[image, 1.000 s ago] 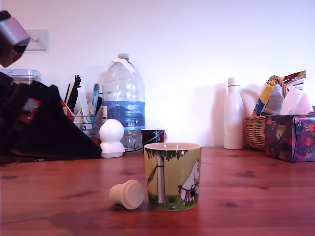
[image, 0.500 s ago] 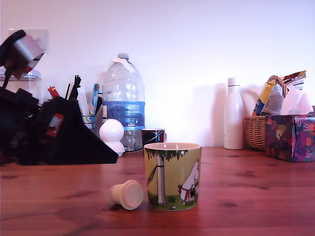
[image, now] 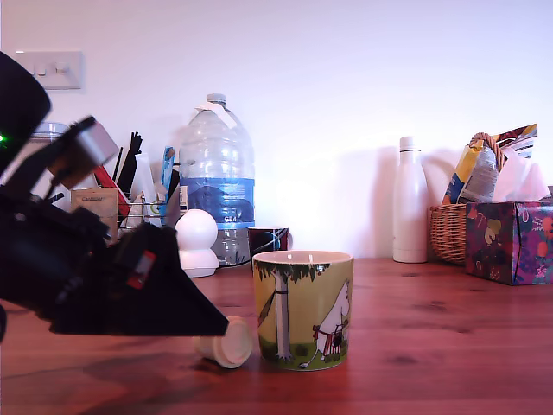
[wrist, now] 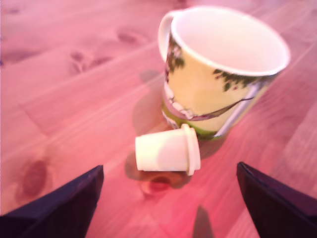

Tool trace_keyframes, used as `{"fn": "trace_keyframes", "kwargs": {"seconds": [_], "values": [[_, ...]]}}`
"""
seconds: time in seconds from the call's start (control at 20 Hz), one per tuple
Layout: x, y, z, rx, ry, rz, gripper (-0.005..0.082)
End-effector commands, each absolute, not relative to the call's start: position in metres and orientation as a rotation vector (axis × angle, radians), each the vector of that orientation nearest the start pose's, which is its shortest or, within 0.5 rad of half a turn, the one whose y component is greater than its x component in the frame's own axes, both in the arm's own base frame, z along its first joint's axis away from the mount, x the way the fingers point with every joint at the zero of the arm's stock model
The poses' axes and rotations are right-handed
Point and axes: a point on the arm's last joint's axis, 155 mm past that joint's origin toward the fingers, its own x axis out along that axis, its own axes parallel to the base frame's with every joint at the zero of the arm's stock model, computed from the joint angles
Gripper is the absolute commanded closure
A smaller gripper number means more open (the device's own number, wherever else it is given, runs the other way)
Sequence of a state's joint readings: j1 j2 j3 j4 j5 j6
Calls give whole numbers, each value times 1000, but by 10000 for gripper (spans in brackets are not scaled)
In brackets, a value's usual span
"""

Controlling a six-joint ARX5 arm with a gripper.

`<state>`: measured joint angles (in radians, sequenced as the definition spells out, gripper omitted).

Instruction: Pick up the coffee capsules from the table one by one and drop them inside the nearest coffee cup

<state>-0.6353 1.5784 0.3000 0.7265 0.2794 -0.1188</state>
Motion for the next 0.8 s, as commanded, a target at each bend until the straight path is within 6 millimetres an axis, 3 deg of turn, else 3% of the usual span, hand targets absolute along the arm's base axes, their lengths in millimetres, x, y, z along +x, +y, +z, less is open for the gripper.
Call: {"fn": "trace_keyframes", "kwargs": {"seconds": [0.0,0.75], "values": [[263,-259,21,-15,628,-854,-12],[284,-263,1,24,688,-780,-11]]}}
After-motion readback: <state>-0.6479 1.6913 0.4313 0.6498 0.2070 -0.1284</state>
